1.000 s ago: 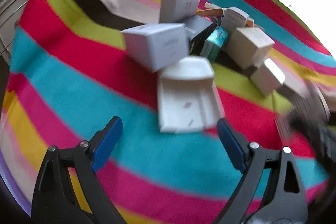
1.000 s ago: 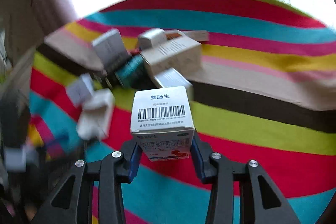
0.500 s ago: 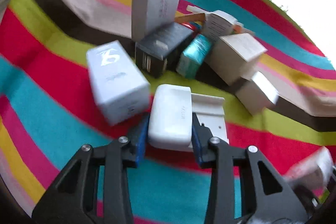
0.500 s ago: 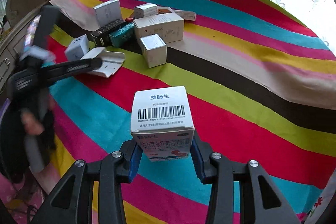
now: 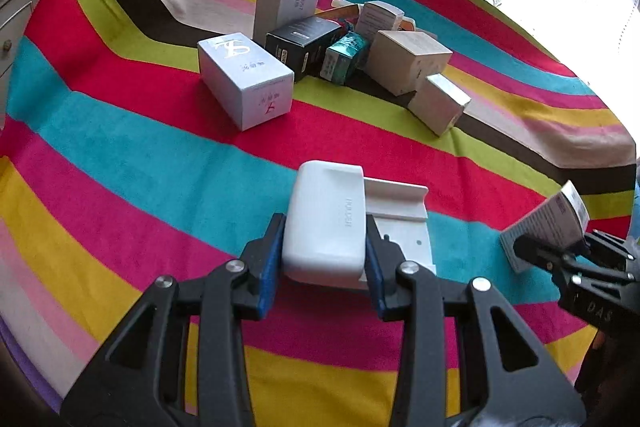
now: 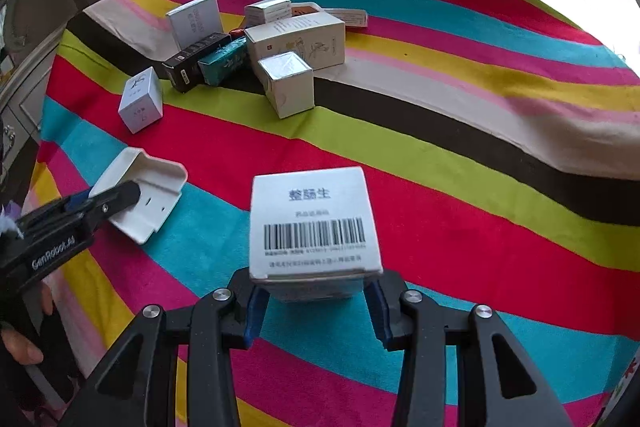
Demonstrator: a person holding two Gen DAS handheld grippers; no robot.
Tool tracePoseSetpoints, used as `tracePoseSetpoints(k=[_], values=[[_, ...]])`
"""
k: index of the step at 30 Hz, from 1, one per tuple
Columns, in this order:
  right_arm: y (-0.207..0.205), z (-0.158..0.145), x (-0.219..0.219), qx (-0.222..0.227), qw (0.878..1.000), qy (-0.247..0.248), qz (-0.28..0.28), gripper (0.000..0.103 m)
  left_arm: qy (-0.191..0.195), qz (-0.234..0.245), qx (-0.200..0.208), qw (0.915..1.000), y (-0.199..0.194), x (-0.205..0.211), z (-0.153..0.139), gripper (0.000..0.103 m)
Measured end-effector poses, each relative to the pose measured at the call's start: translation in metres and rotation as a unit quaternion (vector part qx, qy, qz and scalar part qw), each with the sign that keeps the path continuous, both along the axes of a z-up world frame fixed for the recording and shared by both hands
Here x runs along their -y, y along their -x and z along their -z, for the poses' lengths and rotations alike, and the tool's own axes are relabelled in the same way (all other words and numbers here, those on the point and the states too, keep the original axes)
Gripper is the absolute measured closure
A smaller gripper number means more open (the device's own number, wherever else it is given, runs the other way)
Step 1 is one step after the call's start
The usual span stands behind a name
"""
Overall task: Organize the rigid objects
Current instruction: 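Carry the barcode box and white tray over to the storage box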
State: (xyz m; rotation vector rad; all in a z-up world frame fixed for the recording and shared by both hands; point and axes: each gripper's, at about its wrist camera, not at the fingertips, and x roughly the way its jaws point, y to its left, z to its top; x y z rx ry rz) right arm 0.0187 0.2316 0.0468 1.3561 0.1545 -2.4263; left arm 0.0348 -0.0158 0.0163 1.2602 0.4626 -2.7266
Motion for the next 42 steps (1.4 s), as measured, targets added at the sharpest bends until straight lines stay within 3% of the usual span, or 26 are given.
tracePoseSetpoints(k=[6, 21, 42], values=[[-0.009, -0.009, -0.005, -0.022, 0.999, 0.030, 0.003, 0.060, 0.001, 0.003, -0.006, 1.0000, -0.006, -0.003, -0.006, 0.062], [-0.031, -0.035, 0.014, -0.042, 0.998, 0.036, -0.014, 0.060, 0.022, -0.007, -0.026, 0.9994, -0.038, 0.005, -0.046, 0.062], [-0.085, -0.072, 0.094, -0.070, 0.992, 0.030, -0.101, 0.060, 0.051, -0.040, -0.028, 0.9975, -0.104, 0.056, -0.085, 0.062]])
